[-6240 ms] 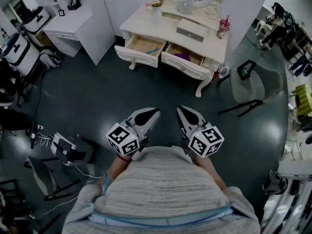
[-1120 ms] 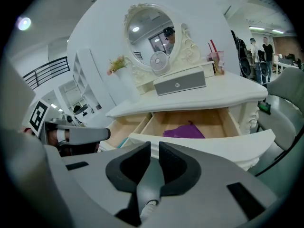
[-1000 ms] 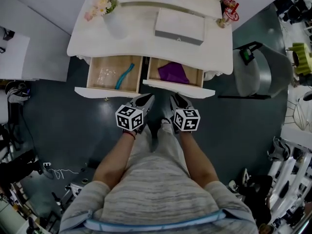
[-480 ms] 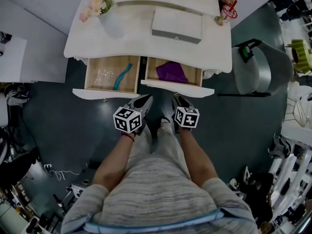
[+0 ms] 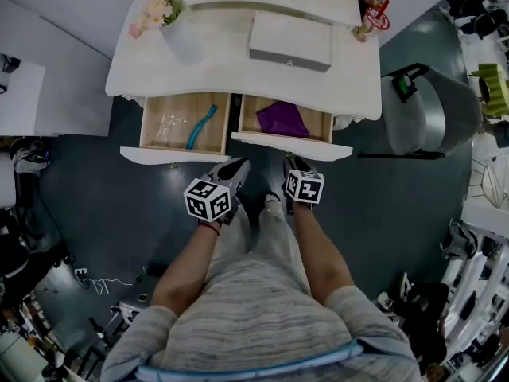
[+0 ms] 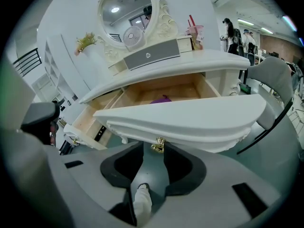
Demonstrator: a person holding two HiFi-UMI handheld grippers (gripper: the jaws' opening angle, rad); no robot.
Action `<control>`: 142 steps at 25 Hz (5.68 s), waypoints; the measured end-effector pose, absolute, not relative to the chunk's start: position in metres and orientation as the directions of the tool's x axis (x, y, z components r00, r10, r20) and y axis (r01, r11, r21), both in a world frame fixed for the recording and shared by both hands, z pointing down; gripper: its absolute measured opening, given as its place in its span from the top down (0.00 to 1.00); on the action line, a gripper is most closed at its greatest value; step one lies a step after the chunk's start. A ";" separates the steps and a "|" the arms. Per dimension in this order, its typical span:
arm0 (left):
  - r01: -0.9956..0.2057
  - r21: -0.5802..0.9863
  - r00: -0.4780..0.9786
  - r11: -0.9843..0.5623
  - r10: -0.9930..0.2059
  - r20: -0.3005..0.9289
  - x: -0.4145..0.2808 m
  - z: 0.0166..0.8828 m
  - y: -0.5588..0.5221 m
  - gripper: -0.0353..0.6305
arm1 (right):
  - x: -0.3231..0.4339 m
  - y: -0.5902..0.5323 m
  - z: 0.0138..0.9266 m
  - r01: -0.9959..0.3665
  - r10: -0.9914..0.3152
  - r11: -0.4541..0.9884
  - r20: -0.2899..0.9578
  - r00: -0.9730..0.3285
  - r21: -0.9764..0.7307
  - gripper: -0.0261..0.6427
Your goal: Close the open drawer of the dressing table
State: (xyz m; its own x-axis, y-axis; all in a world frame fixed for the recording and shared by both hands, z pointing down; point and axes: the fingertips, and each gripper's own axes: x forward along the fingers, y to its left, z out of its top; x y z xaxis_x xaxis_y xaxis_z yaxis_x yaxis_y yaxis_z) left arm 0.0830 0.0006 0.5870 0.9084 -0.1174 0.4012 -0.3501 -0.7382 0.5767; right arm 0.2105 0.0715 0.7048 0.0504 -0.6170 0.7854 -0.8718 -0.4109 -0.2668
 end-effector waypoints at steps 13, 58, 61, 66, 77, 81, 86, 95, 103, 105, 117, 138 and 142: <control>-0.354 0.590 0.911 -0.726 -0.127 0.392 0.079 0.583 -0.003 0.92 | 0.220 0.062 0.713 -0.913 -0.556 -0.380 0.826 0.094 -0.151 0.86; -0.380 0.627 0.908 -0.680 -0.146 0.392 0.076 0.594 -0.037 0.92 | 0.292 -0.034 0.711 -0.895 -0.615 -0.436 0.759 0.215 -0.100 0.86; -0.381 0.630 0.909 -0.677 -0.148 0.390 0.079 0.594 -0.041 0.92 | 0.297 -0.040 0.711 -0.892 -0.620 -0.441 0.752 0.225 -0.097 0.85; -0.382 0.634 0.909 -0.673 -0.152 0.387 0.082 0.593 -0.048 0.92 | 0.305 -0.049 0.709 -0.888 -0.624 -0.455 0.738 0.259 -0.072 0.85; -0.382 0.644 0.911 -0.663 -0.154 0.382 0.087 0.595 -0.054 0.92 | 0.309 -0.056 0.710 -0.889 -0.624 -0.455 0.733 0.271 -0.058 0.85; -0.382 0.645 0.911 -0.662 -0.156 0.381 0.088 0.595 -0.056 0.92 | 0.310 -0.057 0.710 -0.894 -0.619 -0.445 0.740 0.263 -0.054 0.85; -0.389 0.641 0.910 -0.662 -0.166 0.380 0.087 0.593 -0.057 0.92 | 0.310 -0.057 0.709 -0.904 -0.613 -0.424 0.751 0.246 -0.050 0.85; -0.405 0.633 0.907 -0.660 -0.204 0.368 0.081 0.586 -0.061 0.92 | 0.309 -0.057 0.698 -0.920 -0.608 -0.389 0.762 0.222 -0.042 0.86; -0.412 0.635 0.907 -0.654 -0.232 0.350 0.079 0.580 -0.060 0.92 | 0.283 -0.055 0.675 -0.938 -0.657 -0.333 0.737 0.157 -0.097 0.86; -0.415 0.634 0.907 -0.653 -0.243 0.343 0.077 0.578 -0.061 0.92 | 0.272 -0.056 0.665 -0.943 -0.678 -0.311 0.723 0.131 -0.121 0.86; -0.461 0.617 0.887 -0.637 -0.316 0.336 0.046 0.567 -0.059 0.92 | 0.209 -0.063 0.611 -0.959 -0.764 -0.148 0.643 -0.045 -0.243 0.86; -0.588 0.608 0.804 -0.534 -0.467 0.368 -0.047 0.576 -0.047 0.92 | 0.113 -0.043 0.585 -0.948 -0.740 0.034 0.629 -0.237 -0.317 0.93; -0.613 0.593 0.786 -0.523 -0.481 0.388 -0.065 0.581 -0.047 0.92 | 0.097 -0.045 0.583 -0.943 -0.737 0.052 0.625 -0.259 -0.329 0.93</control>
